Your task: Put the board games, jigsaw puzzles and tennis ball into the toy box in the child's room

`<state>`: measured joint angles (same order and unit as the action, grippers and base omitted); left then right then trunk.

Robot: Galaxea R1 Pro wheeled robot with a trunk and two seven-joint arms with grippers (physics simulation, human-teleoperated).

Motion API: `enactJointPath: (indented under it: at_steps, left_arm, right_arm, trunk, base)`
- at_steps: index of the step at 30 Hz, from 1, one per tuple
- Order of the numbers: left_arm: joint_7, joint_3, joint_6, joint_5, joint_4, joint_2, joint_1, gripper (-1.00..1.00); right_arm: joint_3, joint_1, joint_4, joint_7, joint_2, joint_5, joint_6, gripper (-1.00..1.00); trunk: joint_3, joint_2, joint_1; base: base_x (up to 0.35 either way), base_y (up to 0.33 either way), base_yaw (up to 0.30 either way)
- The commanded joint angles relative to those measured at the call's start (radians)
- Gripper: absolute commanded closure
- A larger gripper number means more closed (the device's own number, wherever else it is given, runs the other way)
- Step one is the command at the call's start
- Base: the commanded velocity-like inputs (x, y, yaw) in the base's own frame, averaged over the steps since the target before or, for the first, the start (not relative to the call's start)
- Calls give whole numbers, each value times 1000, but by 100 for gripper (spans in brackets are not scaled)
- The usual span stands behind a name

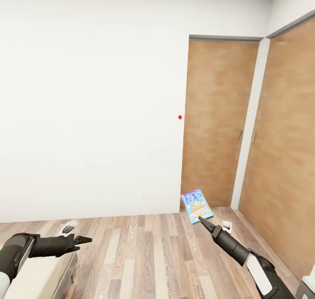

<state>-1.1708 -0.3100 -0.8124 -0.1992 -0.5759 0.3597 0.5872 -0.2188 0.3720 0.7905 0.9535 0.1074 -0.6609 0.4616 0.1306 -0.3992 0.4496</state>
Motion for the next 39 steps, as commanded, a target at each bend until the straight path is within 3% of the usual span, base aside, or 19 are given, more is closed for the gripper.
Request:
enactJointPath:
  at_steps: [1, 12, 19, 22, 29, 39]
  left_arm:
    - [-9, -6, -8, -10, -1, -1, 0, -100]
    - [-10, -11, -8, -10, -1, 2, 0, -100]
    - [-12, -71, -8, -10, -1, 4, 0, -100]
    - [-44, -94, -13, -10, -16, 0, 0, -100]
    - [-132, -100, -15, -12, -41, 2, 0, -100]
    - [-149, -101, -15, -14, -45, 10, 0, -100]
  right_arm:
    - [-1, 1, -1, 0, 1, -9, 9, 100]
    - [-1, 8, -3, -2, -3, -9, 9, 100]
    - [1, 15, 3, -16, -6, -7, 15, 100]
    - [2, 18, 7, -33, -6, -5, 42, 100]
    - [2, 24, 7, -42, 4, -6, 75, 100]
    - [-1, 18, 7, -39, -4, -5, 62, 100]
  trunk:
    - [0, -1, 0]
    - [-3, -1, 0]
    - [-13, -1, 0]
    - [-17, -1, 0]
    - [-28, -1, 0]
    - [-45, -1, 0]
  base:
    - [0, 0, -278]
    - [-123, 21, -154]
    - [-13, 3, -135]
    - [-1, 0, -127]
    - [0, 0, -48]
    - [4, 156, -2]
